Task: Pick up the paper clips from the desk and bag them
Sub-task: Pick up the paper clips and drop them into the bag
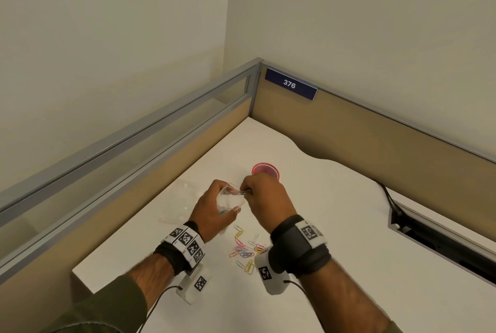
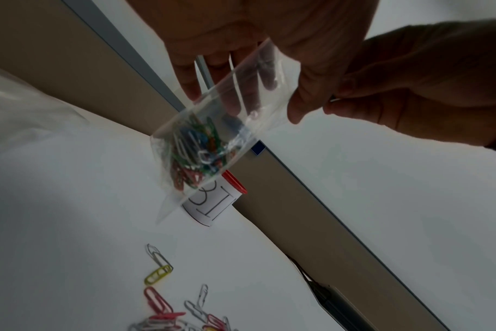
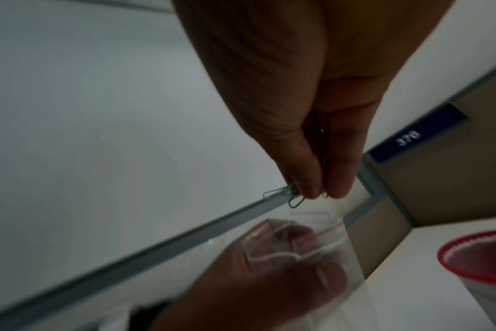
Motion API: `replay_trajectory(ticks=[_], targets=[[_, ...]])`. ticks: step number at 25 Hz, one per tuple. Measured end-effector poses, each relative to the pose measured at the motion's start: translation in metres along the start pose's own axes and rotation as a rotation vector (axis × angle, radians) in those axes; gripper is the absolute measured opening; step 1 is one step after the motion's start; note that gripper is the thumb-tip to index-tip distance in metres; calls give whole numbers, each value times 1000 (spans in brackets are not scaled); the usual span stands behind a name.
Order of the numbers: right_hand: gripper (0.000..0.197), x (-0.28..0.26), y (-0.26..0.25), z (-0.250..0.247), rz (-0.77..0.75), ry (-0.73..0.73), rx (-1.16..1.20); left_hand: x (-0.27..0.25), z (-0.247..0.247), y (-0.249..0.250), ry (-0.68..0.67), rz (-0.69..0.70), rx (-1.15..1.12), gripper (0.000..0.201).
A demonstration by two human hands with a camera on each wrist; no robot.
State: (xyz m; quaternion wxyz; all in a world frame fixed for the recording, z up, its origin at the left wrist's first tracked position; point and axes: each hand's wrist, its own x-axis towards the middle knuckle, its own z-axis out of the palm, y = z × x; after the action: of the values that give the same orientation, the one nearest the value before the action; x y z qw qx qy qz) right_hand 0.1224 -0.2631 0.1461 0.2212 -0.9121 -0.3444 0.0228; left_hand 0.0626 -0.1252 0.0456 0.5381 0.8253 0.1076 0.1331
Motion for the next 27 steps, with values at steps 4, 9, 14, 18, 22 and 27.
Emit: replay_trajectory(ticks=[4, 9, 14, 18, 22, 27], targets=[[25, -6, -17, 10, -117, -83, -139, 0, 7, -1, -11, -21, 66, 49], [18, -12, 3, -1, -4, 90, 105, -7, -1, 3, -7, 1, 12, 46], [23, -27, 84, 49, 297, -146, 3, -13, -11, -1, 13, 15, 0, 44], [30, -59, 103, 108, 346, -437, -131, -14, -19, -4, 42, 15, -16, 45], [26, -55, 87, 116, 284, -405, -125, -14, -26, -6, 55, 0, -23, 46], [55, -19, 82, 132, 152, -481, -71, -17, -29, -7, 55, -18, -31, 46]])
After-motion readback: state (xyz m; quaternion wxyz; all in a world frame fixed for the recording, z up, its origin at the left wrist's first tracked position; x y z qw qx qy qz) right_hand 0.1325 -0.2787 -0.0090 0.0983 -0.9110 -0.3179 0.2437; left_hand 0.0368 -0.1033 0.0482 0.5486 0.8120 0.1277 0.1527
